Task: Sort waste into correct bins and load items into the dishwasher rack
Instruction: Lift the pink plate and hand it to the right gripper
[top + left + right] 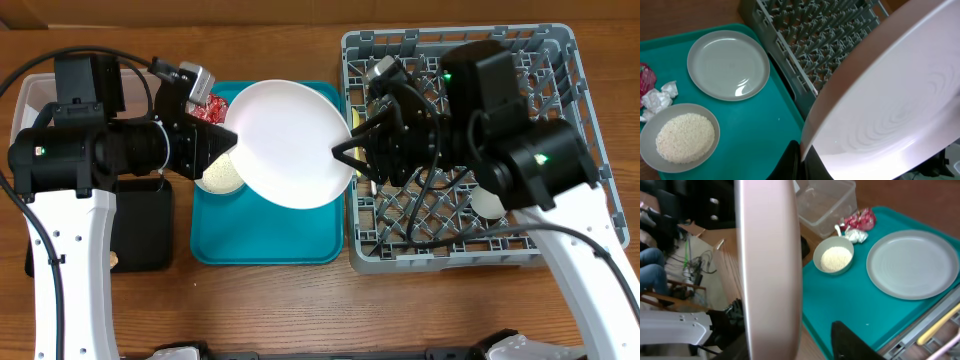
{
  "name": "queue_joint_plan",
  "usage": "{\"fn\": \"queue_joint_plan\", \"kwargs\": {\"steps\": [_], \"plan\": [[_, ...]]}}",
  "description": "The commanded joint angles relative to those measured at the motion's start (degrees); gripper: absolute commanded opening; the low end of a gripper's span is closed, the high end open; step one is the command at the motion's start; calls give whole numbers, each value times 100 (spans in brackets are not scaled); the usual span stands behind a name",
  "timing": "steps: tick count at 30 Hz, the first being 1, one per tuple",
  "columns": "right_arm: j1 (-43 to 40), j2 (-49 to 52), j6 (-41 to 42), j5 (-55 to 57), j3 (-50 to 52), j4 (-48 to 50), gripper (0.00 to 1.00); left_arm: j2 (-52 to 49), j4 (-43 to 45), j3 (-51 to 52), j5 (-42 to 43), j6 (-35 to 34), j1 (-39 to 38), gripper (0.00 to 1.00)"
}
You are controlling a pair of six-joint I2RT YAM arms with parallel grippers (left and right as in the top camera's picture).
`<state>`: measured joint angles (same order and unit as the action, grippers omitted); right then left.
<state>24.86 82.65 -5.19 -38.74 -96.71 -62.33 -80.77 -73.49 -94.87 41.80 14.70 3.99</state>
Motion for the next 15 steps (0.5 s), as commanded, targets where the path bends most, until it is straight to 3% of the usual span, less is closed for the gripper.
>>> {"fn": "queue_joint_plan", "kwargs": {"steps": [1, 4, 7, 9, 10, 15], "plan": [[-2, 74, -85, -92, -81, 76, 40, 120, 109, -109, 155, -212, -114, 4], [-2, 17, -87, -122, -83, 184, 32, 120, 140, -109, 140, -297, -144, 7], [-2, -76, -72, 72, -90, 262, 23, 120, 136, -109, 114, -361, -140, 62], [-4, -184, 153, 621, -90, 284, 20, 120, 131, -109, 4, -402, -140, 90], [-4, -249, 278, 955, -90, 280, 17, 120, 127, -116, -116, -498, -140, 95], [-2, -520, 372, 1429, -90, 195, 10, 120, 138, -186, -184, -535, -140, 93]]}}
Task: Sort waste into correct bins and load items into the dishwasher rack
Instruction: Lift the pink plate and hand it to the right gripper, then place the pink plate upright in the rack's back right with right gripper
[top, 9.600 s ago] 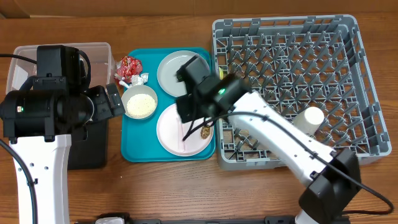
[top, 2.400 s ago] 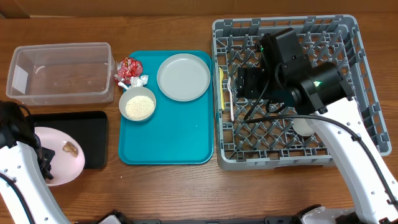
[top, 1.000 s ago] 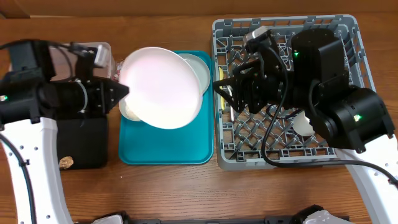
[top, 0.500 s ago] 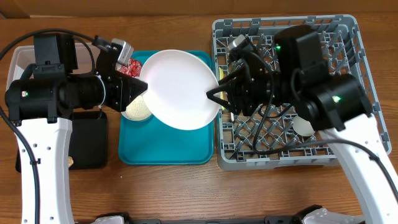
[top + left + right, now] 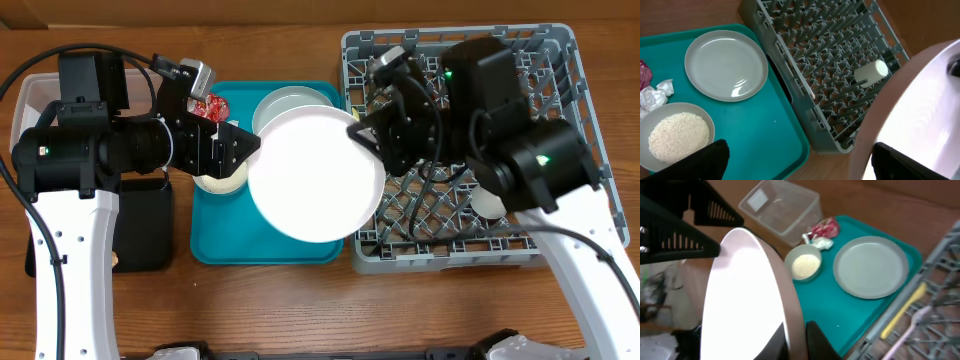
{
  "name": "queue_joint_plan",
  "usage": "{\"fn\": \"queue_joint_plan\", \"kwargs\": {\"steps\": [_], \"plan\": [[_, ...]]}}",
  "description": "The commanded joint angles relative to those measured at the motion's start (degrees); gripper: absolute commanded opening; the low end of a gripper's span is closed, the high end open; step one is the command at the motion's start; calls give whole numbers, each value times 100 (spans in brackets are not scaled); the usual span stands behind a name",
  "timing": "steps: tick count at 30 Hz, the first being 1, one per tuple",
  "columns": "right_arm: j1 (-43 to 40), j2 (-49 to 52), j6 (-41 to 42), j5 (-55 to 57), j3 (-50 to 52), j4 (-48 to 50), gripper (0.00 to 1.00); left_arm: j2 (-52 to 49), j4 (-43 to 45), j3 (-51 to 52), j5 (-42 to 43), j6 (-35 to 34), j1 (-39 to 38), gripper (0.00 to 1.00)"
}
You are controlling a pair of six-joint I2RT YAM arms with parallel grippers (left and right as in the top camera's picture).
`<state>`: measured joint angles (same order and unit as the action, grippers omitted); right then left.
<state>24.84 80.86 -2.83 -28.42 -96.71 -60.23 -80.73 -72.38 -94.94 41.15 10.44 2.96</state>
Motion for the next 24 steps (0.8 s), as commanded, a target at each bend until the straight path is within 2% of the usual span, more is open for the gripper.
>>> {"fn": "queue_joint_plan", "kwargs": {"steps": [1, 6, 11, 17, 21, 24], "plan": [[-7, -378, 138, 824, -90, -81, 10, 116, 20, -201, -122, -109, -35, 93], [-208, -433, 514, 3042, -87, -302, 10, 116, -138, -295, -417, -114, -37, 93], [-809, -428, 811, 4771, -87, -345, 10, 127, -612, -662, -754, -192, -37, 86], [-1849, -205, 822, 6113, -87, 162, 7, 223, -1228, -1878, -769, -192, -37, 86], [-2162, 291, 490, 6719, -87, 365, 6, 293, -1305, -2063, -769, -190, -37, 87], [-2323, 752, 398, 6736, -87, 494, 6, 302, -1364, -2063, -772, -188, -37, 89]]}}
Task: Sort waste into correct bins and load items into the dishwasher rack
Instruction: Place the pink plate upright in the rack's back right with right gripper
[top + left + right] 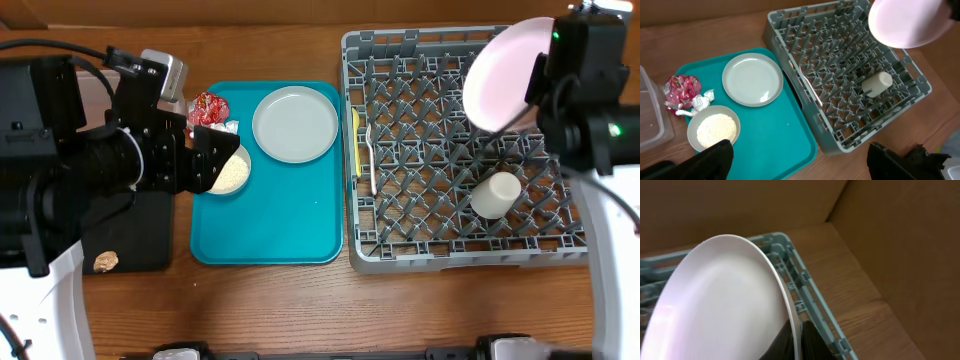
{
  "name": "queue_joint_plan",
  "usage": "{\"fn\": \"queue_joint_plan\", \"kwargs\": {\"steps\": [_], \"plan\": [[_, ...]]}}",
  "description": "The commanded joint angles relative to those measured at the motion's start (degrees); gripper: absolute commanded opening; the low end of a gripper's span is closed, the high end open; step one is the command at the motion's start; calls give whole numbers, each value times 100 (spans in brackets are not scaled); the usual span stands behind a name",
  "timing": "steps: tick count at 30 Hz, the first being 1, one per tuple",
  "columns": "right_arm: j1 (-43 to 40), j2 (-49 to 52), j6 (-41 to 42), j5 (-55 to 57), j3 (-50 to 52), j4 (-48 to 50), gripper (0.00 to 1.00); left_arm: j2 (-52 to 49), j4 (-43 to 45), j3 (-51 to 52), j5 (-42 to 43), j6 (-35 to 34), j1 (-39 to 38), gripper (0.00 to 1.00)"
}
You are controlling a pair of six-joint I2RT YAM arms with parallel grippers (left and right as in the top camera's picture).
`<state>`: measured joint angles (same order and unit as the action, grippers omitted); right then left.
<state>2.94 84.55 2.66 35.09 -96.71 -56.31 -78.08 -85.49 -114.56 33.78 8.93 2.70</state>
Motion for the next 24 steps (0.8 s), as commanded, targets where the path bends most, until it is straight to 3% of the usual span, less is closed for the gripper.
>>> {"fn": "queue_joint_plan", "kwargs": {"steps": [1, 7, 11, 14, 20, 24], "plan": [[-151, 542, -319, 382, -87, 157, 6, 37, -72, -101, -35, -35, -11, 89], [-175, 1438, -1961, 385, -87, 682, 4, 37, -90, -101, -33, -37, -11, 91], [-175, 1539, -2127, 385, -87, 879, 4, 35, -87, -101, -33, -37, -11, 92], [-173, 1539, -3244, 315, -87, 1279, 5, 35, -87, -101, -33, -37, -11, 94], [-195, 1539, -4631, -297, -87, 1325, 4, 35, -90, -101, -28, -39, -11, 96], [-195, 1545, -4795, -669, -85, 1294, 4, 33, -101, -101, -28, -39, -11, 98]]}}
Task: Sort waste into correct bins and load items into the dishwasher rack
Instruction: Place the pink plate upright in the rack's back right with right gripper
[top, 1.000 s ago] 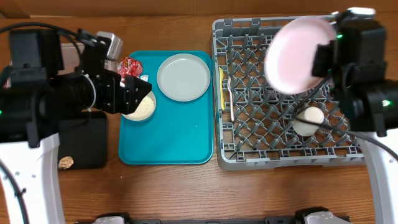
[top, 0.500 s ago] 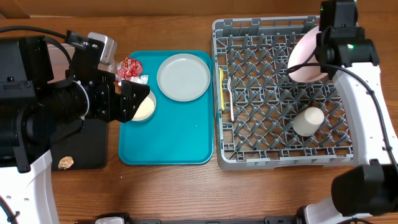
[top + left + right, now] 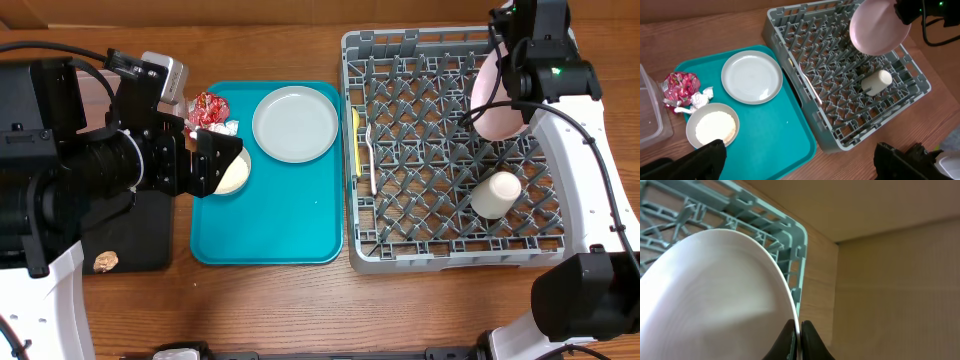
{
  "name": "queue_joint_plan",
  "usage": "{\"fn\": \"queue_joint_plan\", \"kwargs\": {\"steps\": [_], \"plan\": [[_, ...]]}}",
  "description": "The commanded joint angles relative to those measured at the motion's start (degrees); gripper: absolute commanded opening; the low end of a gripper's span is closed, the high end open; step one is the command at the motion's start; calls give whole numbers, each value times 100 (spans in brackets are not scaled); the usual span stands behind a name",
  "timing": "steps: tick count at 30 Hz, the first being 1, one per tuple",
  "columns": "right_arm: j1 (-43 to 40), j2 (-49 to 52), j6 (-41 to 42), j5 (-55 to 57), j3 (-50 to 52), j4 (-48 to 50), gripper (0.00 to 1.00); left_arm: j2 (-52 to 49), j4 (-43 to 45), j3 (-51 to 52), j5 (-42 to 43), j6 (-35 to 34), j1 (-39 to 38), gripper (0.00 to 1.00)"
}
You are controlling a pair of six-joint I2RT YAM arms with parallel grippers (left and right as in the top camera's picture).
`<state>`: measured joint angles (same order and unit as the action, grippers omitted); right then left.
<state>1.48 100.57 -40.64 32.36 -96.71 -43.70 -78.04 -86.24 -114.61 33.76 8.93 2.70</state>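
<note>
A large white plate point(image 3: 490, 100) stands nearly on edge over the far right rows of the grey dishwasher rack point(image 3: 450, 262). My right gripper point(image 3: 797, 335) is shut on the plate's rim point(image 3: 715, 295). Whether the plate touches the tines cannot be told. My left gripper point(image 3: 800, 167) is open and empty, high over the teal tray point(image 3: 270, 230), near the bowl of rice point(image 3: 237, 176). On the tray also lie a grey plate point(image 3: 295, 122), a red wrapper point(image 3: 207, 108) and crumpled foil point(image 3: 226, 127).
A white cup point(image 3: 495, 193) lies in the rack's right half. A yellow utensil point(image 3: 357, 135) and a pale one lie along the rack's left edge. A black bin point(image 3: 140, 235) stands left of the tray, and a clear bin point(image 3: 647, 115) behind it.
The plate was higher over the rack's far right corner, facing the overhead camera. Now it is lower and turned nearly on edge over the rack's right rows. The left arm has hardly moved.
Both grippers were at the big plate's rim above the tray. Then the left gripper was open and off it, the right holding it alone. Then the plate was over the rack's far right corner, and the left arm back over the tray. Now the plate stands edgewise above the rack.
</note>
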Motion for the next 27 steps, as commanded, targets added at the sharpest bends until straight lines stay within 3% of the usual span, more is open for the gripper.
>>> {"fn": "queue_joint_plan", "kwargs": {"steps": [1, 18, 21, 23, 25, 27], "plan": [[-48, -57, -466, -448, -85, 35, 4, 28, -26, -96, -26, -39, -11, 98], [-31, 404, -758, -363, -81, 236, 5, 26, -129, -96, 35, -39, -11, 100], [39, 402, -734, -549, -81, 94, 24, 26, -131, -94, 33, -37, -11, 100], [111, 402, -708, -546, -81, 57, 49, 26, -136, -94, 33, -37, -11, 100], [186, 391, -243, -544, -83, 122, 59, 26, -136, -94, 31, -37, -11, 100], [223, 354, 350, -546, -90, 122, 64, 26, -133, -96, 31, -37, -11, 100]]}}
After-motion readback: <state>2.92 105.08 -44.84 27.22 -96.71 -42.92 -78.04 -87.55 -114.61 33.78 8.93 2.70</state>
